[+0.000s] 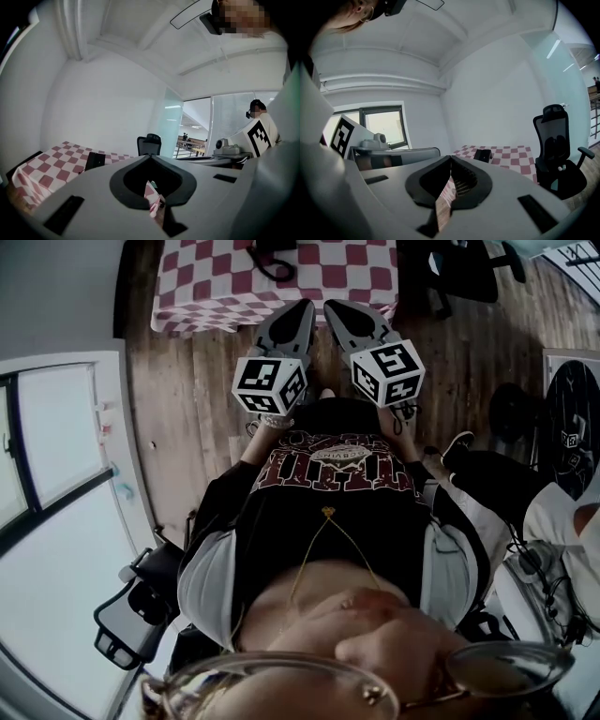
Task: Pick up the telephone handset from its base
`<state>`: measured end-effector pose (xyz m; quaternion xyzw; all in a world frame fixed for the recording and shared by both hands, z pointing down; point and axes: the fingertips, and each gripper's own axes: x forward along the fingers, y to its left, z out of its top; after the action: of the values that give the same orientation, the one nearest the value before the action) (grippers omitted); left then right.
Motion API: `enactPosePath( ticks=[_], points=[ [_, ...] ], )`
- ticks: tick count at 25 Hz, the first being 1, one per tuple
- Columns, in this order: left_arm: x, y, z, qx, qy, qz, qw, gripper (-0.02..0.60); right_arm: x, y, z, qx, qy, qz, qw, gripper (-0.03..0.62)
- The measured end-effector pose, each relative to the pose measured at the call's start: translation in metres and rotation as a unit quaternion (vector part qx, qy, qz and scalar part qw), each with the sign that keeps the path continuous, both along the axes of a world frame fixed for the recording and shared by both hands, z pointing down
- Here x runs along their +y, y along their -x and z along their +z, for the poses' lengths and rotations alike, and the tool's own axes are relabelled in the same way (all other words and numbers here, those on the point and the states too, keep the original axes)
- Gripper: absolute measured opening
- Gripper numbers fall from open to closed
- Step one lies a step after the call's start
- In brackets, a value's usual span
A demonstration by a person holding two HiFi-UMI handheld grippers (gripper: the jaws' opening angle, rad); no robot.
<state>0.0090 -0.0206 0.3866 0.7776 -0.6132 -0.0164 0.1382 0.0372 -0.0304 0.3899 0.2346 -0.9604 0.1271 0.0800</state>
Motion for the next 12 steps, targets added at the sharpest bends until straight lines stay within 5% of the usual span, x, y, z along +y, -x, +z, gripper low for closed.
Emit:
enactPosePath(
  ticks=[12],
  points=[
    [-0.030, 0.022, 0.003, 0.007, 0.002, 0.020, 0.9998, 0.011, -0.030, 0.027, 0.001, 0.003, -0.002, 0.010, 1.000, 0.017]
  ],
)
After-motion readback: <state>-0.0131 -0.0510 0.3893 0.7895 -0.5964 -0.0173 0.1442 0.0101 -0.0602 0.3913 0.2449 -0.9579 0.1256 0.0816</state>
